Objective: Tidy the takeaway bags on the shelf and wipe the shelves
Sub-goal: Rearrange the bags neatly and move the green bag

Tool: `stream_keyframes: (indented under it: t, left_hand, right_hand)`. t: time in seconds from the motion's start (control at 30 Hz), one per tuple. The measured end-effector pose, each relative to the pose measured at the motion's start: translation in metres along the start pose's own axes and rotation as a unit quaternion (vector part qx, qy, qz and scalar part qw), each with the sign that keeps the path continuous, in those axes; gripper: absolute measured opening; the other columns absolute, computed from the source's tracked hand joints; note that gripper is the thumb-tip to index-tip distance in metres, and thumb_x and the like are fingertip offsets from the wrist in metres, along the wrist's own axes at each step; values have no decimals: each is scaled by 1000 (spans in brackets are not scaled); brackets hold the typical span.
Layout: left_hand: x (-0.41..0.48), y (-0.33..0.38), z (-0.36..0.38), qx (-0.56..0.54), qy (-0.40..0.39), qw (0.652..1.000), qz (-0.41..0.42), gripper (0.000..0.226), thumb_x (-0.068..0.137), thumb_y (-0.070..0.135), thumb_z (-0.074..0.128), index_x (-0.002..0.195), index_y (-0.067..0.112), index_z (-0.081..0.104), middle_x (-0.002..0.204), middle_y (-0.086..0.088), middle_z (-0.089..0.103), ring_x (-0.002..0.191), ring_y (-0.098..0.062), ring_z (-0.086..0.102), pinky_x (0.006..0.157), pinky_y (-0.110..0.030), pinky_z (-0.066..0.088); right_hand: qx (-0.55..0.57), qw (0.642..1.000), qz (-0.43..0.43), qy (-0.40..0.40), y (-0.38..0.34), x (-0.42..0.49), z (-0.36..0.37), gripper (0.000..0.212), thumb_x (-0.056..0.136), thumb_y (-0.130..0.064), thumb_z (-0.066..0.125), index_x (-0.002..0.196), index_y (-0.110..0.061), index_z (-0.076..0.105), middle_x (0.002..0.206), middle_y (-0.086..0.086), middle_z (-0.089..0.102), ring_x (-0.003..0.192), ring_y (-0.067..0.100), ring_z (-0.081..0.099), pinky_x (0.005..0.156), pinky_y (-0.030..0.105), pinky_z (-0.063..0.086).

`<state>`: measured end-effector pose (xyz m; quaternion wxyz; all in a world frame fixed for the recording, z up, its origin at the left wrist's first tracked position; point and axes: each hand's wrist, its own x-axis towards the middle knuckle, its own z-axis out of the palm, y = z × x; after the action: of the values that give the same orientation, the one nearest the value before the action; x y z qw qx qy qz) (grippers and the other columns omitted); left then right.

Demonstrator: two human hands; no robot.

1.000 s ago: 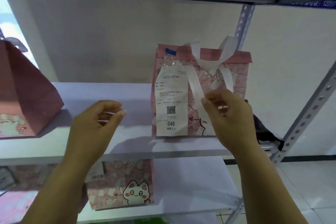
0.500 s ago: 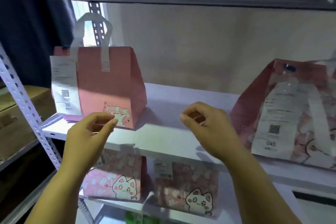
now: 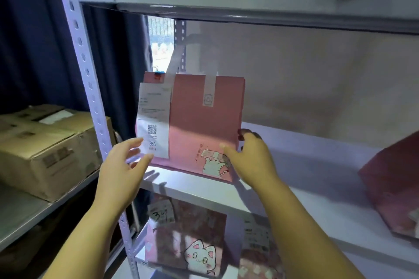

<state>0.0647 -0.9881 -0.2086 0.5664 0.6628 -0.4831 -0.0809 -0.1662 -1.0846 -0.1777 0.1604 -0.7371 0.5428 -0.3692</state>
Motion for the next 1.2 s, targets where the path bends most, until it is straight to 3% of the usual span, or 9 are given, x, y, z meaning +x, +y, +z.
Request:
stream_keyframes:
  t: [0.17,0.27,0.4,0.47,0.6,0.73,0.87,1.03,1.2]
  left_hand:
    - [17,-8,0,13,-10,1000,20,43,89,21,60,129,26,49,124,13,43,105,-1,45,69,-6,36]
    - [21,-10,3,15,-17,999,26,42,90,21,57,130,30,47,123,16,41,104,1,43,67,-7,37]
    - [25,-12,6,14,-50,999,13,45,92,22,53,135,26,43,137,8,46,118,-6,46,90,-25,43]
    - [25,-8,8,-3,-61,998,0,47,92,25,53,137,26,41,137,9,48,119,-7,48,92,-30,42]
    - [16,9,16,-58,-77,995,13,30,91,23,54,113,43,55,117,22,59,98,18,53,72,-10,40]
    - [2,29,19,-87,-67,994,17,28,91,23,56,88,51,55,92,42,60,87,24,52,59,-6,42]
    - [-19,40,22,-104,-59,993,6,25,90,24,57,87,49,58,90,43,60,85,18,57,62,-14,45]
    - [-58,52,19,-121,-49,991,-7,10,90,27,57,95,35,61,102,19,66,92,-7,64,49,-10,48]
    - [-111,76,12,-108,-18,994,-7,5,90,32,57,90,35,61,98,16,67,91,-12,66,65,-36,57]
  right_hand:
    - [16,999,37,15,-3,8,12,14,93,-35,49,97,-24,57,86,-5,63,68,9,59,52,25,45]
    - [44,997,58,31,-1,8,12,10,95,-29,47,90,-27,56,78,-13,59,64,0,54,47,19,37]
    - [59,994,75,50,9,4,2,14,95,-21,47,95,-23,61,83,-9,61,68,0,53,51,17,37]
    - [74,992,81,66,15,-2,-6,13,95,-20,48,95,-21,61,81,-10,61,69,-1,53,51,16,36]
    - [88,987,84,103,26,-19,-22,13,94,-22,51,82,-24,56,73,-14,61,63,-1,56,44,10,33]
    - [106,982,71,137,38,-39,-39,20,93,-24,53,73,-26,53,68,-8,63,55,-2,54,46,8,37]
    - [140,978,56,143,46,-63,-57,16,92,-24,56,77,-29,56,72,-9,65,63,8,58,55,12,43]
    - [182,973,21,142,51,-100,-88,20,90,-21,59,86,-40,57,89,-13,68,85,10,66,76,38,56]
    - [208,972,0,112,61,-141,-126,30,88,-17,61,88,-47,56,91,-13,68,88,10,66,75,45,57]
